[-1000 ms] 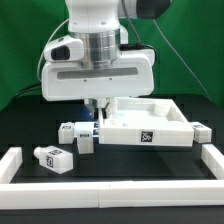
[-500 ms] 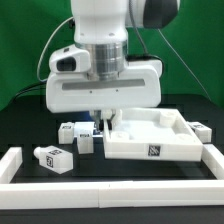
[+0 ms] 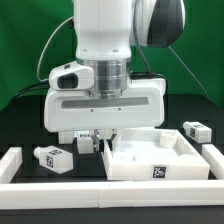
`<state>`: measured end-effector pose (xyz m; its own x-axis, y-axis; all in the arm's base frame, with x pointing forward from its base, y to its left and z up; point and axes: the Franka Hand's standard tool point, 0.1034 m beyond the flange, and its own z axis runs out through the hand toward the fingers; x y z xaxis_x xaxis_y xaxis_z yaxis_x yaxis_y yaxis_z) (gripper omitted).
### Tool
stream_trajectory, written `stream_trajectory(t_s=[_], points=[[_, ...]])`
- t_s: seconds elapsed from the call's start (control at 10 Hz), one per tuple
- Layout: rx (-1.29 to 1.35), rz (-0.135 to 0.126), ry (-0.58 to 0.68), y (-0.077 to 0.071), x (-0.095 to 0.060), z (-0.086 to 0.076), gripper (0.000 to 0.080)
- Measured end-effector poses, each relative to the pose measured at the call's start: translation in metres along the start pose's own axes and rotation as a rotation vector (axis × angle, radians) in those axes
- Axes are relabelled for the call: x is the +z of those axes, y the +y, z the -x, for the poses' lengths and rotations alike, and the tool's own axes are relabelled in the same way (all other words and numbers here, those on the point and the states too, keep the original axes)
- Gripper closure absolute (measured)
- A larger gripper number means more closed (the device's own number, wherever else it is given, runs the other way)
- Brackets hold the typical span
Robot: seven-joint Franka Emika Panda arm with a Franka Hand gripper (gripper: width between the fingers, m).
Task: Assemble one leg
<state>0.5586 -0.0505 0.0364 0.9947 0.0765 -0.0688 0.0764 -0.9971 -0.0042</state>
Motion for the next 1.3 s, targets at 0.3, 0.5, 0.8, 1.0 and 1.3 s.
stream_trajectory(t_s=[0.3, 0.5, 0.8, 1.0, 1.3], points=[[0.0, 0.0, -0.003, 0.0, 0.001, 0.0, 0.0745], [0.017, 0.0, 0.004, -0.01, 0.008, -0.017, 0.0745], [0.055, -0.003, -0.022, -0.026, 0.024, -0.025, 0.0745], [0.102, -0.002, -0.035, -0.028, 0.024, -0.025, 0.0745], [0.103, -0.002, -0.036, -0.027, 0.024, -0.024, 0.0745]])
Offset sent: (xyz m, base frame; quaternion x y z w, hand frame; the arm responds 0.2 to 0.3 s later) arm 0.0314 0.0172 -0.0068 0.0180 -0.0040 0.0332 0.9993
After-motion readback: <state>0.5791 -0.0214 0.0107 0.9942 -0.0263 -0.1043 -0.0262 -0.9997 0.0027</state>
